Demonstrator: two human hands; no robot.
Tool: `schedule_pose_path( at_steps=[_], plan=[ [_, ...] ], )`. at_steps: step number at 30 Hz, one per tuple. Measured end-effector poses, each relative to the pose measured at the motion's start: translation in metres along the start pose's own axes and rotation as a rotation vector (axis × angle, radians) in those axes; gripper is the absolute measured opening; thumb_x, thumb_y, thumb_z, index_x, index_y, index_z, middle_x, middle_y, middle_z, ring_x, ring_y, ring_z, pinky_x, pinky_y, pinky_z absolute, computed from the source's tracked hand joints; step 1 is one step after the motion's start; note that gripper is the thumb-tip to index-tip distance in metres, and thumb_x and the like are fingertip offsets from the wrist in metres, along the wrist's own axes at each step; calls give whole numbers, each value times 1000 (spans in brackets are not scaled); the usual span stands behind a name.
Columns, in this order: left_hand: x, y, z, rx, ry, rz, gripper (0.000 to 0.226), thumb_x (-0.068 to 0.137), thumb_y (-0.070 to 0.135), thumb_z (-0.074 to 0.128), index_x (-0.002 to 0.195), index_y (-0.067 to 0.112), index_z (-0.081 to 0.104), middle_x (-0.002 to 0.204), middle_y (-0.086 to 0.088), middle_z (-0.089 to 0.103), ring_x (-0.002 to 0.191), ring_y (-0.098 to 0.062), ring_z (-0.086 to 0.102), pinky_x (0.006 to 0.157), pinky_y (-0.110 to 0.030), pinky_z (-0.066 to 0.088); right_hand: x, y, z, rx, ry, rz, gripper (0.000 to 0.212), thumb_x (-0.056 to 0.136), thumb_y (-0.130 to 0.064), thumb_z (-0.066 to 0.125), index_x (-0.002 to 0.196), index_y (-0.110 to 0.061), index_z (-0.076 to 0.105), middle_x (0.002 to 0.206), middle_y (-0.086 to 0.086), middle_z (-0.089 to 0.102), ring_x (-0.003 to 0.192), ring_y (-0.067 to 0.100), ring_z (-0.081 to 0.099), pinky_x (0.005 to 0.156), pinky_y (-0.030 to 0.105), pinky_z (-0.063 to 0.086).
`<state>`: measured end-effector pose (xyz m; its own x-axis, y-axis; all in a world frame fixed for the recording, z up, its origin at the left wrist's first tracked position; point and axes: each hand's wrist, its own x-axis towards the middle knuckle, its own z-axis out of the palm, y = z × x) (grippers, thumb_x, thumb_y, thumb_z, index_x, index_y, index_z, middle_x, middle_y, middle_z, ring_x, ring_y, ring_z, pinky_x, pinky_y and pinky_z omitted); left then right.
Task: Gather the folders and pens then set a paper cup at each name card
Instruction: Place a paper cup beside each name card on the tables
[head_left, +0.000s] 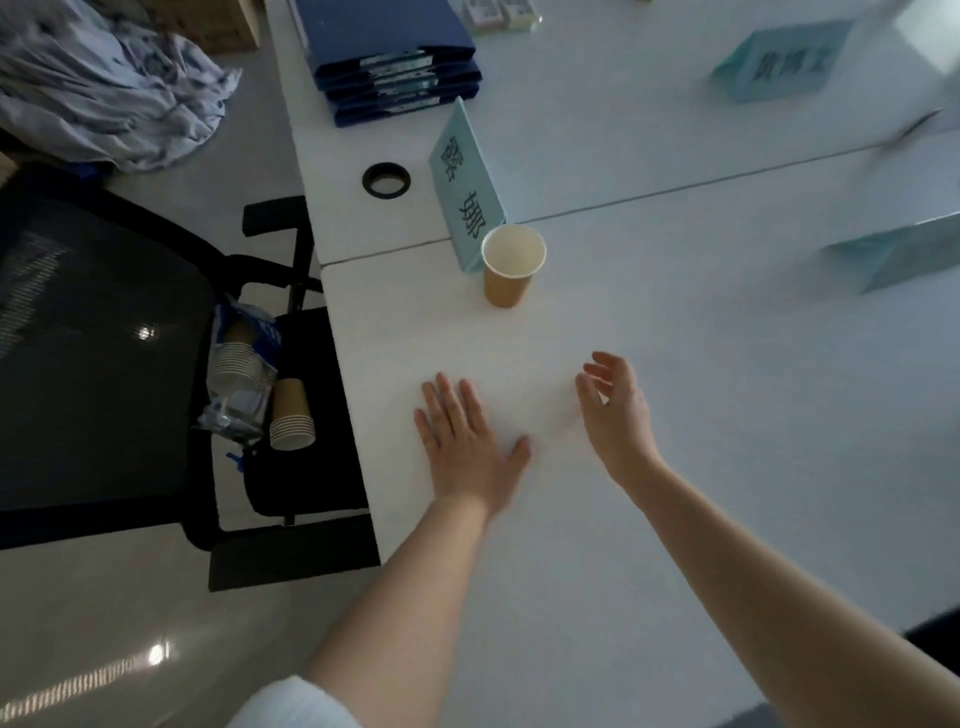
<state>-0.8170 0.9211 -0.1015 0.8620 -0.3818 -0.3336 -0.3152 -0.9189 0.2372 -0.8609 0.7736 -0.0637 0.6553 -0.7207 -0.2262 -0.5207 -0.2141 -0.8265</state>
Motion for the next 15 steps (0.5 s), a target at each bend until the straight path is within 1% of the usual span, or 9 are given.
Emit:
schedule_pose_path(
  at_steps=[1,3,4,6,8,11,15],
  plan=[
    [-1,-8,-5,-9,-62,31,93,91,56,42,153,4,-3,159,-23,-15,148,-38,-13,118,-47,-8,-15,6,-8,6,16,32,36,94,-17,53,129,-11,47,125,7,59,100,12,57,87,25,43],
    [-12,-24,-18,-1,-107,75,84,94,45,45,155,9,0,161,-18,-15,149,-33,-11,121,-42,-1,-50,14,-32,37,75,117,39,93,-16,55,130,-12,45,124,8,57,97,16,57,85,30,46],
    [-19,-32,-23,13,-127,81,80,95,42,45,155,10,1,161,-16,-15,149,-32,-10,122,-40,2,-63,19,-42,37,103,154,39,92,-16,56,130,-12,46,124,8,57,96,16,57,84,30,45],
    [-40,-40,-29,63,-186,115,78,97,41,43,155,12,1,162,-14,-15,149,-31,-10,121,-39,4,-94,26,-70,29,163,203,39,92,-18,56,129,-13,47,123,6,59,94,15,58,84,32,47],
    [-60,-39,-30,90,-224,128,76,98,40,43,155,11,2,162,-14,-13,149,-32,-9,121,-39,6,-121,34,-95,29,181,232,38,93,-20,55,130,-14,47,123,5,58,96,14,57,84,36,49],
    [-86,-27,-25,50,-257,149,71,99,33,44,154,5,9,162,-17,-6,149,-33,-4,120,-35,4,-154,47,-129,-6,208,266,37,94,-20,54,130,-12,48,123,4,60,95,13,56,78,27,43],
    [-129,9,-5,12,-260,198,67,98,27,46,151,2,15,162,-15,3,149,-32,0,120,-34,4,-190,69,-176,24,273,286,33,94,-16,55,126,-9,52,119,8,62,93,16,58,75,24,41]
  ],
)
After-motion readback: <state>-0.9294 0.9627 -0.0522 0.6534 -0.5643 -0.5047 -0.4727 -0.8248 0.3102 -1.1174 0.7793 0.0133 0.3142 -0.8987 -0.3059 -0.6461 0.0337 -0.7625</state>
